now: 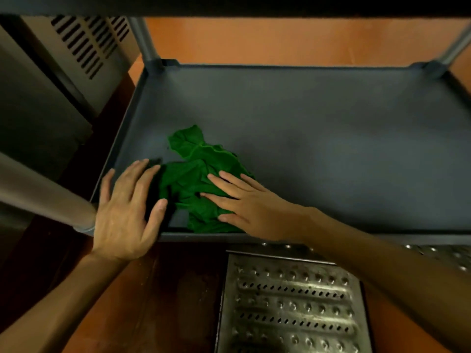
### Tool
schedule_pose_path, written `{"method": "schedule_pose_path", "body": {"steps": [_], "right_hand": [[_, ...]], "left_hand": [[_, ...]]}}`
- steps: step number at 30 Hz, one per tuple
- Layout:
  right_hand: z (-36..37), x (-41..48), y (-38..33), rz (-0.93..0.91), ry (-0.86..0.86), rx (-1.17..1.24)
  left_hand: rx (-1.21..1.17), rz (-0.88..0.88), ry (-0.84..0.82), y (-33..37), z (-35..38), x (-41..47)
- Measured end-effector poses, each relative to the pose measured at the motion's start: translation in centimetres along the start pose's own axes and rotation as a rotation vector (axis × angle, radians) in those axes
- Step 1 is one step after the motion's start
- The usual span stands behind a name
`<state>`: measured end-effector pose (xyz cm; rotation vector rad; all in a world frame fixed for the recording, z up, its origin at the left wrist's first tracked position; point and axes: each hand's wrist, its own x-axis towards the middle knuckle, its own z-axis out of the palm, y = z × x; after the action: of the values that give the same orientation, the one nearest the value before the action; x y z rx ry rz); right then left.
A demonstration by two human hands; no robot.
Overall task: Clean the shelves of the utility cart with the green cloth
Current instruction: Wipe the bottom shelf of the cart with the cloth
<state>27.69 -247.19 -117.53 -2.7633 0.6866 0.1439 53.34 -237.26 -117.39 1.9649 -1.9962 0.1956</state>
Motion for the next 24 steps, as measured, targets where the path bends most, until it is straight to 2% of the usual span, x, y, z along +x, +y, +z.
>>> {"method": "schedule_pose_path", "body": {"steps": [11, 19, 24], "right_hand": [[-0.2, -7.8, 5.1, 0.165, -0.016, -0.076], [-0.5, -9.2, 5.8, 0.22, 0.026, -0.066], [-0.8, -13.1, 8.5, 0.348, 0.006, -0.019]], "left_hand": [[-0.044, -0.005, -0.13, 1.4, -0.2, 1.4], [-0.394, 0.128, -0.127, 16.6, 1.6, 4.7], [-0.445, 0.226, -0.177, 19.8, 2.9, 5.0]]}}
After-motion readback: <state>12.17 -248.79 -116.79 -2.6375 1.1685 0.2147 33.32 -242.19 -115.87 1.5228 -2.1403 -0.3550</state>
